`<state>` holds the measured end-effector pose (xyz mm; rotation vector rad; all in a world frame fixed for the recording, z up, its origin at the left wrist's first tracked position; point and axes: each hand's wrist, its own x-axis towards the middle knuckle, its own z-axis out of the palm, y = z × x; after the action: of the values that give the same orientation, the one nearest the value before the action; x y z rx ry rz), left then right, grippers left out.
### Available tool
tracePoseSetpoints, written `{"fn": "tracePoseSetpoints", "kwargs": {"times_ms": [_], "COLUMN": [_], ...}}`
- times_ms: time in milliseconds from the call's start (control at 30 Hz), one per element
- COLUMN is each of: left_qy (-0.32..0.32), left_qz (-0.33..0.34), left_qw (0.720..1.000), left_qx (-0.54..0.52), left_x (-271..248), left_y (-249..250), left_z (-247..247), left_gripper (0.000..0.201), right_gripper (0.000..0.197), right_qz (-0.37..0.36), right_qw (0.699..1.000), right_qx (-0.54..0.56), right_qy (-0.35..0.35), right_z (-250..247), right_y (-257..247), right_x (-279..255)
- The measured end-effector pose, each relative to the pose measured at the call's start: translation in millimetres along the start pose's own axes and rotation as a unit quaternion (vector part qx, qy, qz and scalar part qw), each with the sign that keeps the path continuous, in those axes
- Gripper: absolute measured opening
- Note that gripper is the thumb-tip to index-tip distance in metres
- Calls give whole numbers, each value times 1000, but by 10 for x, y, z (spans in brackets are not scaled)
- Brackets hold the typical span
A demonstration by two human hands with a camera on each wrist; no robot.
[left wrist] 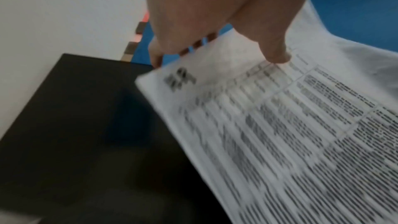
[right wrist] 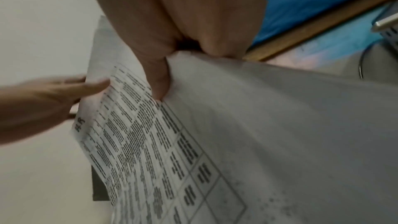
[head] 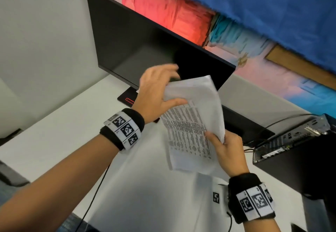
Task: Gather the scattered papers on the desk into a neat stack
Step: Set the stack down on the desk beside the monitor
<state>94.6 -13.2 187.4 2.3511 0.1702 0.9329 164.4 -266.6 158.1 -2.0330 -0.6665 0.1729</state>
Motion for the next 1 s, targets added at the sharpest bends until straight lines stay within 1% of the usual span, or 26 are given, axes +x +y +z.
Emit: {"fn": "tracePoseSetpoints", "kwargs": {"times_ms": [33,67,100,133,200,233,267,300,333,400,466,500,566,633,700,733,800,833,899,999], "left_qy": [36,59,64,48,-22,-75,-131,-175,-190,-148,-108,-100,-92,-92,-110,-121,-144,-155,-166,-183], "left_qz": [-45,-106,-169,-235,-335,-368,-394,-410,-415,-423,-428,-424,-417,-427,-448,-461,-483,-496,-518,-504], "left_qw": [998,992,981,965,923,902,881,863,853,849,854,861,874,878,878,875,864,854,835,831], "left_qx": [-9,-34,-70,-107,-186,-213,-227,-238,-254,-279,-277,-262,-230,-195,-127,-85,1,34,85,147], "left_x": [-40,-98,-188,-301,-578,-712,-843,-965,-1068,-1202,-1273,-1293,-1347,-1415,-1471,-1498,-1550,-1577,-1624,-1631], "left_y": [-59,-109,-177,-264,-441,-516,-589,-660,-735,-894,-1039,-1102,-1273,-1508,-1795,-1960,-2297,-2455,-2733,-3018], "left_z": [-5,-15,-12,2,27,17,7,-4,-2,-60,-150,-216,-338,-457,-568,-625,-759,-830,-956,-1074], "left_gripper": [79,90,97,105,121,117,108,98,86,58,34,26,15,12,18,22,20,19,24,22], "right_gripper": [10,15,19,21,22,23,25,28,30,30,31,31,34,35,28,25,27,28,23,19], "right_qz": [16,32,49,66,101,121,142,161,179,218,254,268,282,291,300,309,334,346,369,403], "right_qw": [999,996,991,985,972,963,952,940,928,911,899,895,896,902,908,909,908,908,904,896], "right_qx": [44,86,123,155,211,239,269,298,323,348,355,354,343,314,274,256,217,196,166,140], "right_qy": [7,16,23,30,38,42,46,48,49,47,42,35,9,-45,-102,-116,-130,-134,-137,-126], "right_z": [44,95,153,220,384,479,581,684,777,1019,1251,1366,1583,1769,1902,1940,1951,1926,1849,1717], "right_y": [-12,-26,-39,-51,-75,-87,-96,-94,-91,-62,-24,-17,-1,-19,1,24,102,140,225,362], "right_x": [-3,-10,-24,-42,-82,-98,-106,-111,-116,-102,-88,-81,-56,-28,-1,-2,-27,-57,-135,-257]}}
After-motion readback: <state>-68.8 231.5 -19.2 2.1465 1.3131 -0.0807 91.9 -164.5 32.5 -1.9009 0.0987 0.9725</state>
